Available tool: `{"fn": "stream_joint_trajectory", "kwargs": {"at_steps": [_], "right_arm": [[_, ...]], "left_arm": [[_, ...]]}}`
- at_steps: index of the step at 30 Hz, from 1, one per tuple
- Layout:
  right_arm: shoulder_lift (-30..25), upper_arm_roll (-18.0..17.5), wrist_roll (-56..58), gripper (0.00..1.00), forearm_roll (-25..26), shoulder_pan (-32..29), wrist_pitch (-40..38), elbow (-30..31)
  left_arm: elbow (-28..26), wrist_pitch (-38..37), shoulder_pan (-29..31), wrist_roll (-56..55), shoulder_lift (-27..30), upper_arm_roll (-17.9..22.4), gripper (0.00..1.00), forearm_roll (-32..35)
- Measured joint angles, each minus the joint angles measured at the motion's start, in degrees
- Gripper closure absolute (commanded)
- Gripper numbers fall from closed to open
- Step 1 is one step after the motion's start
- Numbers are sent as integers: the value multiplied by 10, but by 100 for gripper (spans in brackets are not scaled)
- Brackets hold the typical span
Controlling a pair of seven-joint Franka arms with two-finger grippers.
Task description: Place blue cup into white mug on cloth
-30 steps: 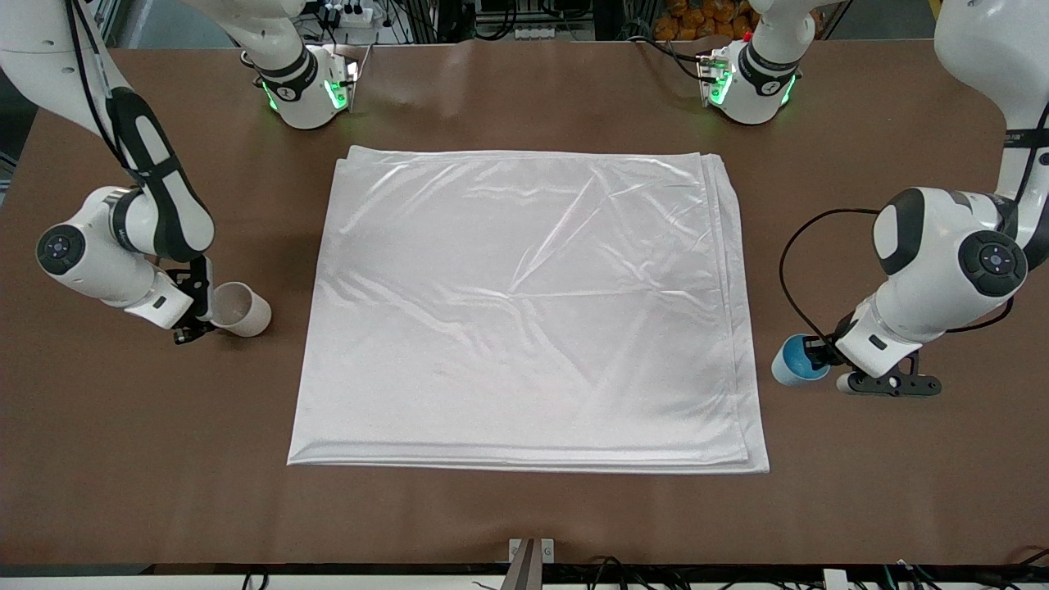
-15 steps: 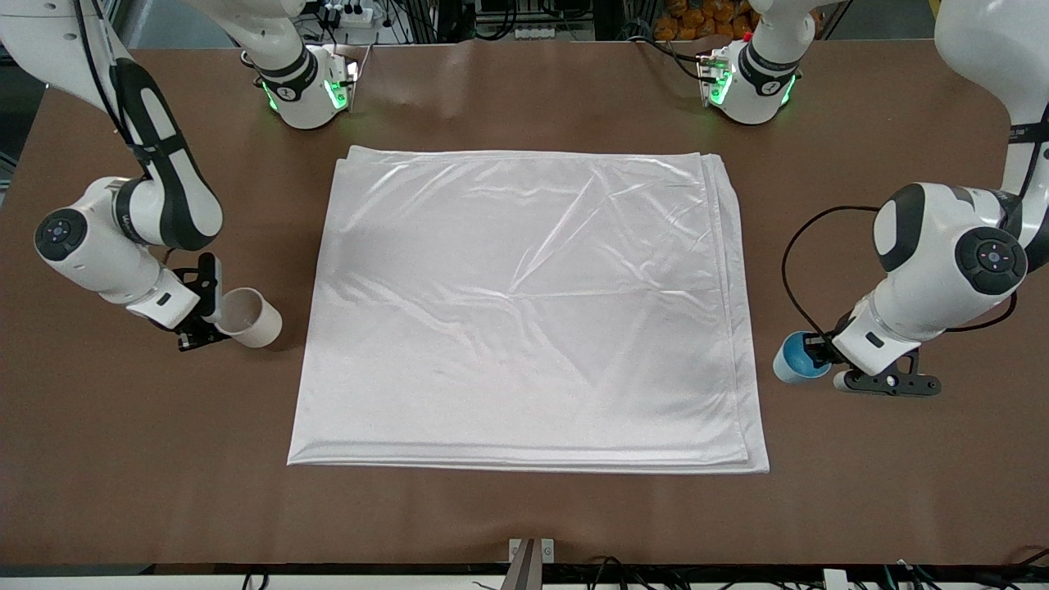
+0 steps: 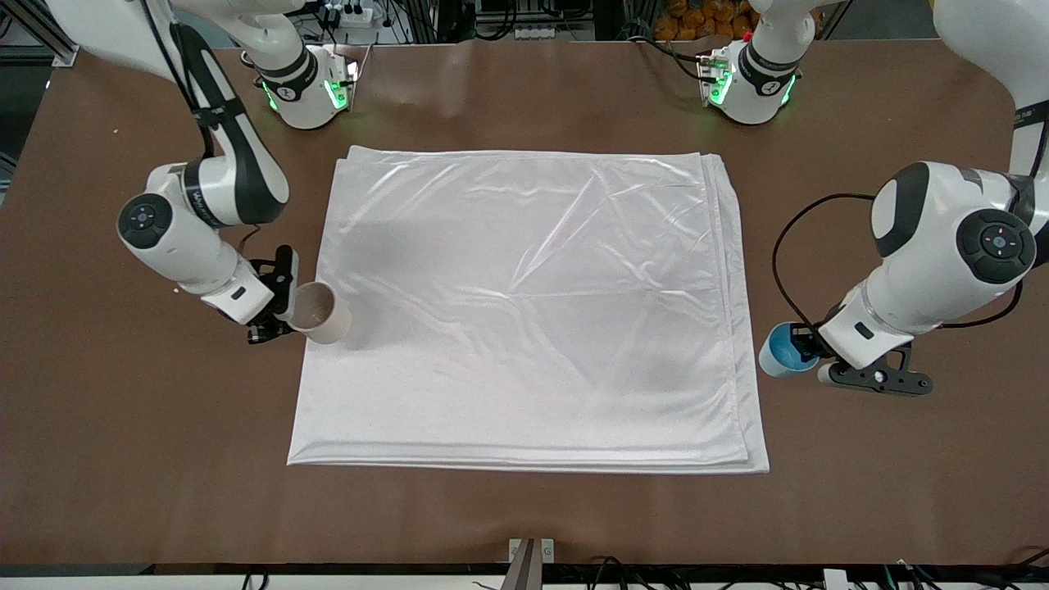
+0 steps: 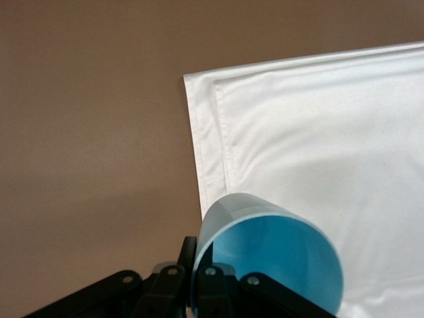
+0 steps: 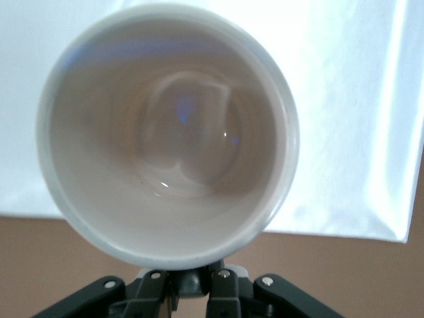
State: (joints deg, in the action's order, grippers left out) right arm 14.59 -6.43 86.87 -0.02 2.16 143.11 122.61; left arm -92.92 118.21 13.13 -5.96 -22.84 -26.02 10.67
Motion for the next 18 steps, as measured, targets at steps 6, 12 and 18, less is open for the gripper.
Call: {"fn": "stream_joint_trajectory", "kwargs": {"at_steps": [6, 12, 18], "right_arm": [[0, -1, -117, 100, 0, 61, -19, -6], [0, -1, -214, 100, 0, 114, -48, -18], [8, 0, -306, 100, 2, 162, -58, -30]], "left_arm": [[1, -3, 0, -1, 1, -18, 100, 0], [2, -3, -2, -14, 2, -40, 100, 0], [2, -18, -21, -55, 2, -46, 100, 0]]}}
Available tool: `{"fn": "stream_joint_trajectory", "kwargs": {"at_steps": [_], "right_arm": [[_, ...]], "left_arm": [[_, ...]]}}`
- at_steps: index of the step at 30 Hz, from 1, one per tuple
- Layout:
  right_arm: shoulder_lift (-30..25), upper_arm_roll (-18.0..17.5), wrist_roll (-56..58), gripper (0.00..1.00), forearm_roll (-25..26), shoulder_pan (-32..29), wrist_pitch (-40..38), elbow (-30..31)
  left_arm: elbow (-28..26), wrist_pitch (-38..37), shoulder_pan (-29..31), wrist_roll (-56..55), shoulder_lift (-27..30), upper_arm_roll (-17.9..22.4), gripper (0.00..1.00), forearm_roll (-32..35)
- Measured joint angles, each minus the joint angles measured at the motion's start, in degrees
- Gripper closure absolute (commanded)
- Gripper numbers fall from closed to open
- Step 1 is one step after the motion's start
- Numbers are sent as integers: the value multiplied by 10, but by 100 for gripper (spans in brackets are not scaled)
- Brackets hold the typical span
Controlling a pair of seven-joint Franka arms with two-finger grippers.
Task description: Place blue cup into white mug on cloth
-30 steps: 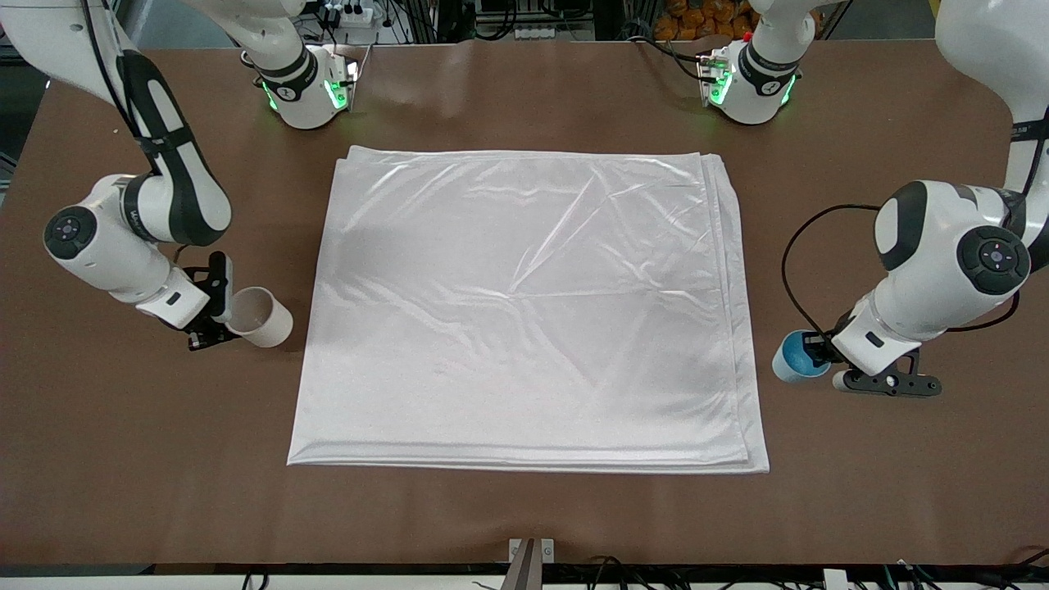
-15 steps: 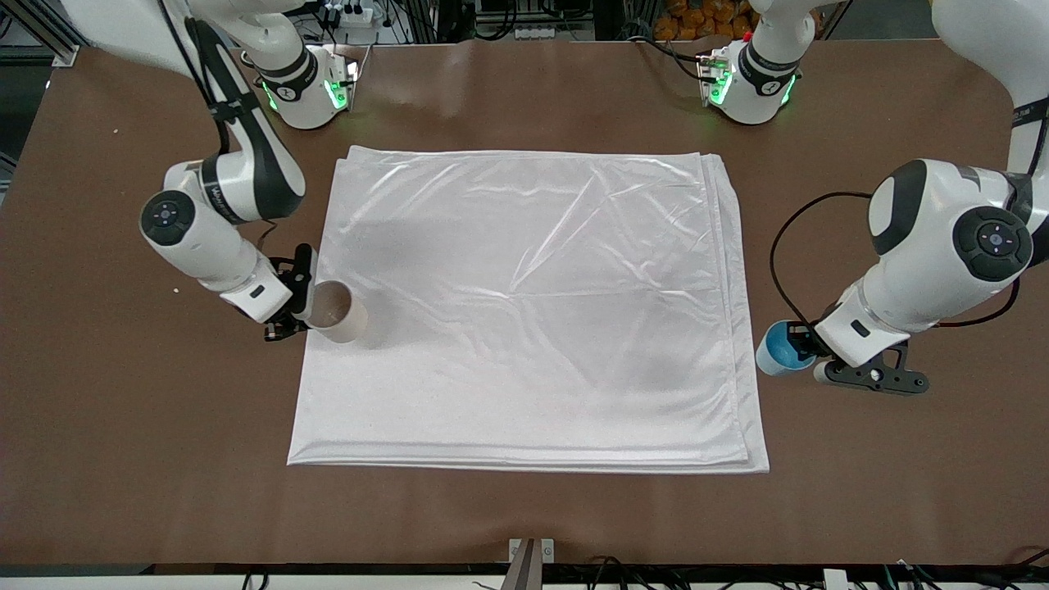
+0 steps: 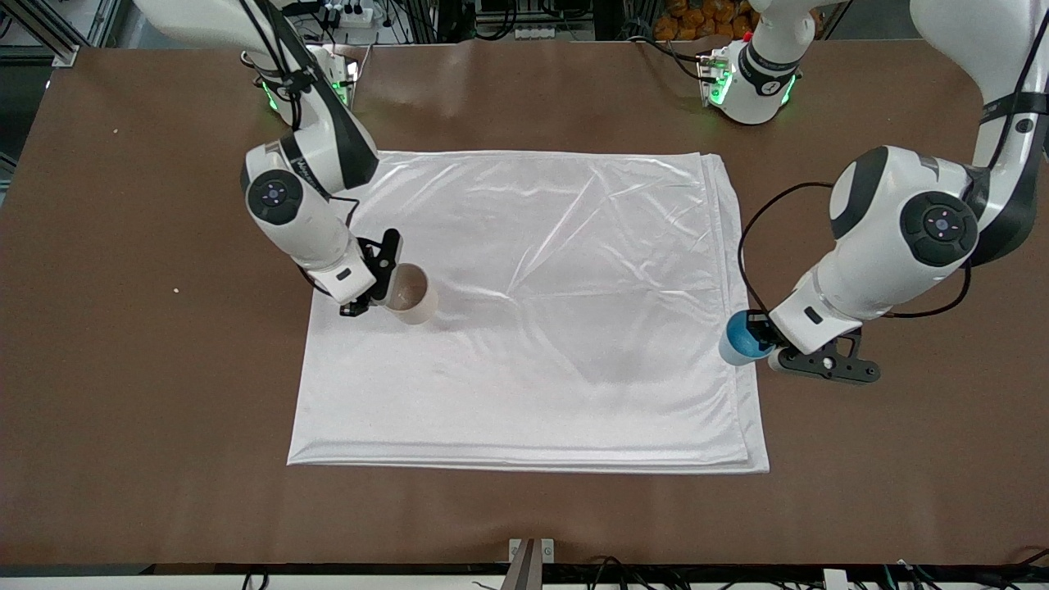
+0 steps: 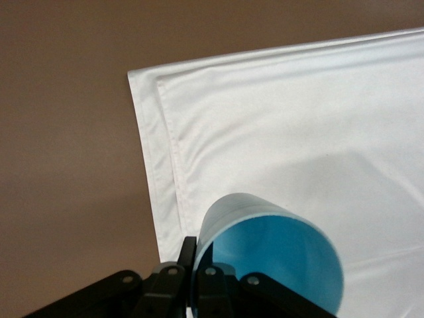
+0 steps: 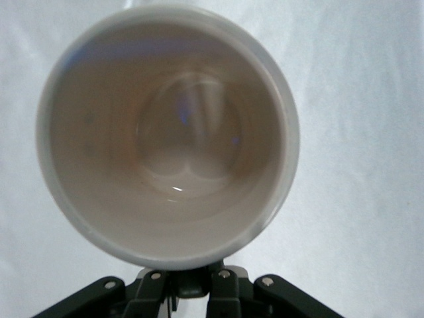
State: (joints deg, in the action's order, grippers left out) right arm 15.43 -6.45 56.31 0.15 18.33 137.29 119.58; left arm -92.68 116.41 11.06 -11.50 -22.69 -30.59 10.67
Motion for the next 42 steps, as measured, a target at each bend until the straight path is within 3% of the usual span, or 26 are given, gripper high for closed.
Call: {"fn": "stream_joint_trajectory", "kwargs": {"at_steps": [12, 22, 42], "right_arm": [[43, 1, -208, 100, 25, 95, -9, -24], [91, 1, -312, 98, 37, 147, -12, -66], [177, 5, -355, 88, 48, 162, -28, -167]], "left_arm": [[5, -16, -57, -71, 0, -1, 100, 0], [5, -17, -109, -137, -9, -1, 100, 0], [8, -13, -135, -195, -29, 0, 100, 0]]}}
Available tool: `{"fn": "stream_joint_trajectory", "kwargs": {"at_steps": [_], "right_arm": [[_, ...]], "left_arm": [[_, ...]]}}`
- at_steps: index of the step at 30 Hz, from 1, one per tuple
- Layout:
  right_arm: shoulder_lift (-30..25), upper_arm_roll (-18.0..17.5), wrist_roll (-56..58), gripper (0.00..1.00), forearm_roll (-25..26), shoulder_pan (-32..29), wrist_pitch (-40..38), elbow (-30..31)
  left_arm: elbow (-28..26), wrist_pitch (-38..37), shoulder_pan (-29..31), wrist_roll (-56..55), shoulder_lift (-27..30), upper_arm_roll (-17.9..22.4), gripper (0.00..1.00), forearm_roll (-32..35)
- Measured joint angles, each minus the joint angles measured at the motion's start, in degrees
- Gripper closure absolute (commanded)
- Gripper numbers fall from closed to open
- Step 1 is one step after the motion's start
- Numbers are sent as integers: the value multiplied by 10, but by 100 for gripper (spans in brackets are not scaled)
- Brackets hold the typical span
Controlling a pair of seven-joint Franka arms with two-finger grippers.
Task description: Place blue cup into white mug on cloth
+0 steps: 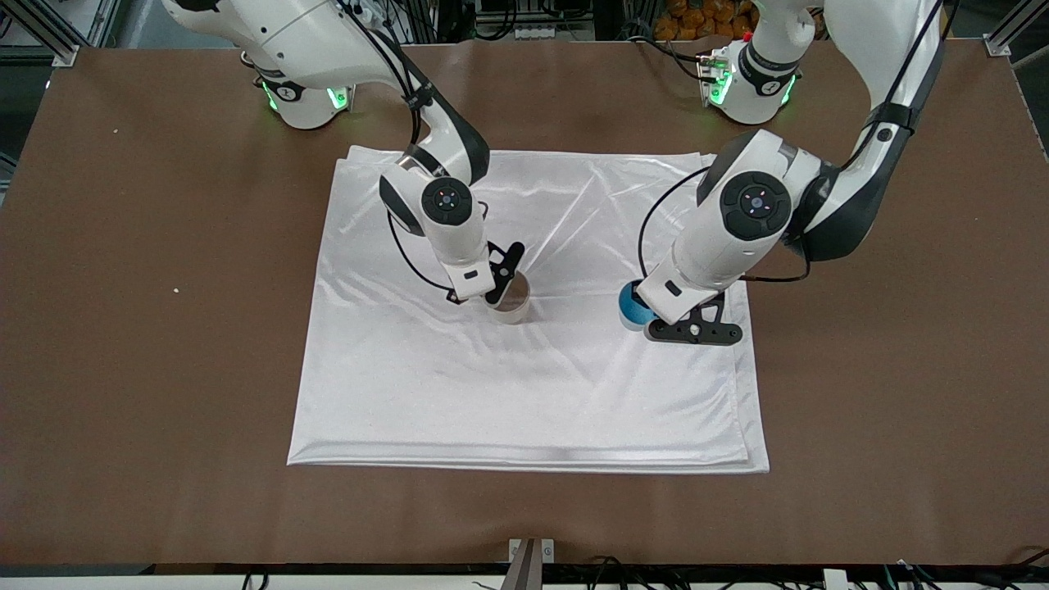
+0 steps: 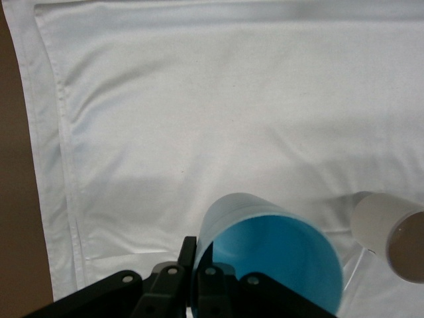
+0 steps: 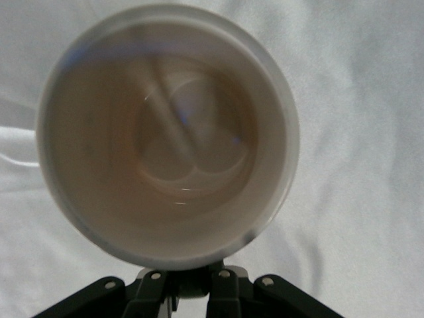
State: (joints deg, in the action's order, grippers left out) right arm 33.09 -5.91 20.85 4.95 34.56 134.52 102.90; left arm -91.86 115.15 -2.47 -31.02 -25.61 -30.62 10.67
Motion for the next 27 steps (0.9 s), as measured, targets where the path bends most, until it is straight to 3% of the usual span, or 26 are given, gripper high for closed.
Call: {"fn": "stream_joint_trajectory", "kwargs": {"at_steps": [7, 11, 15, 27], "right_arm": [[10, 0, -9, 84, 0, 1, 0, -5], [10, 0, -13, 71, 6, 6, -2, -5], [10, 0, -15, 69, 9, 9, -2, -5], [8, 0, -16, 22, 17, 11, -6, -15]], "left_arm": [[0, 2, -21, -30, -4, 0, 100, 0], [0, 4, -25, -37, -5, 0, 100, 0], [1, 4, -25, -46, -5, 1, 100, 0], [8, 6, -39, -89, -7, 1, 100, 0]]}}
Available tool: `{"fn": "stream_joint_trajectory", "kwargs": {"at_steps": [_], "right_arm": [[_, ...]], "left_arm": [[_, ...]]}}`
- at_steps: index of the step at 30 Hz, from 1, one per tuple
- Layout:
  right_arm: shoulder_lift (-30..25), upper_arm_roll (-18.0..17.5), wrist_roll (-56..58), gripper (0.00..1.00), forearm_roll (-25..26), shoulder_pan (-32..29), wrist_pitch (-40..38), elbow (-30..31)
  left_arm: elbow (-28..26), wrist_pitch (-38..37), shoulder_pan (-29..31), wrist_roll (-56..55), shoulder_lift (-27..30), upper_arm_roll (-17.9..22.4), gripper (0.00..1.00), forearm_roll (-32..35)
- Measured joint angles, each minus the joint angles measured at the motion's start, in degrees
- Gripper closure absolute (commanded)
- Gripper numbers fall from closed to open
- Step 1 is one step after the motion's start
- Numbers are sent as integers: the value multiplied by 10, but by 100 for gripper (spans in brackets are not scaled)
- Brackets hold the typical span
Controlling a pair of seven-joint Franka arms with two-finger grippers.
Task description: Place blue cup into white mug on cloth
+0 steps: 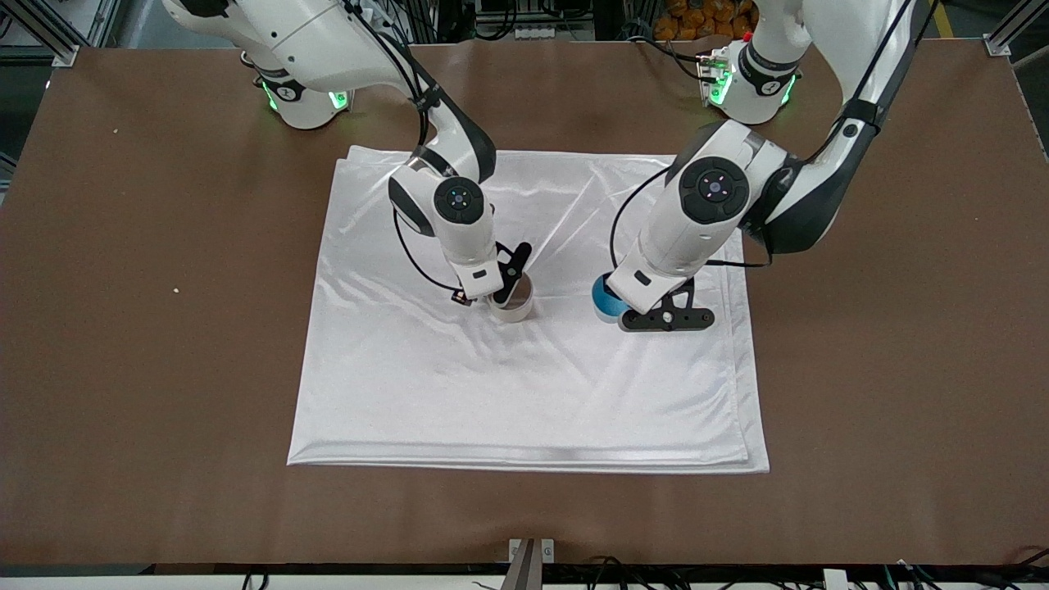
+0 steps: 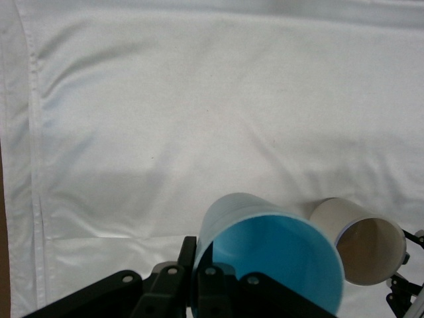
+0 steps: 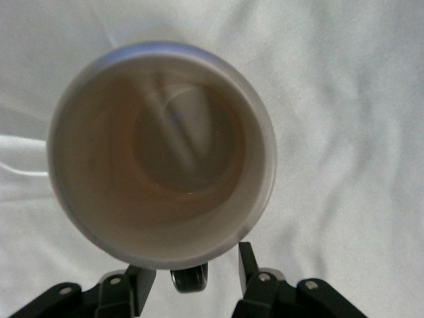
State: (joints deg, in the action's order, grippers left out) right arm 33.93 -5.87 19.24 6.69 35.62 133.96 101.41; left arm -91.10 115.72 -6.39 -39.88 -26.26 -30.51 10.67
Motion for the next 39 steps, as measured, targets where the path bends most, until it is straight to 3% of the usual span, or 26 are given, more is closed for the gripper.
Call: {"fn": "stream_joint_trajectory", "kwargs": {"at_steps": [12, 29, 39], "right_arm": [[-74, 5, 5, 16, 1, -25, -74, -17], [-228, 6, 34, 16, 1, -109, -203, -18], [-290, 6, 39, 16, 1, -149, -244, -13]], "left_arm": [[13, 8, -43, -76, -7, -1, 100, 0], [13, 113, -127, -191, -56, 4, 100, 0], [14, 143, -207, -230, -80, 65, 100, 4]]}}
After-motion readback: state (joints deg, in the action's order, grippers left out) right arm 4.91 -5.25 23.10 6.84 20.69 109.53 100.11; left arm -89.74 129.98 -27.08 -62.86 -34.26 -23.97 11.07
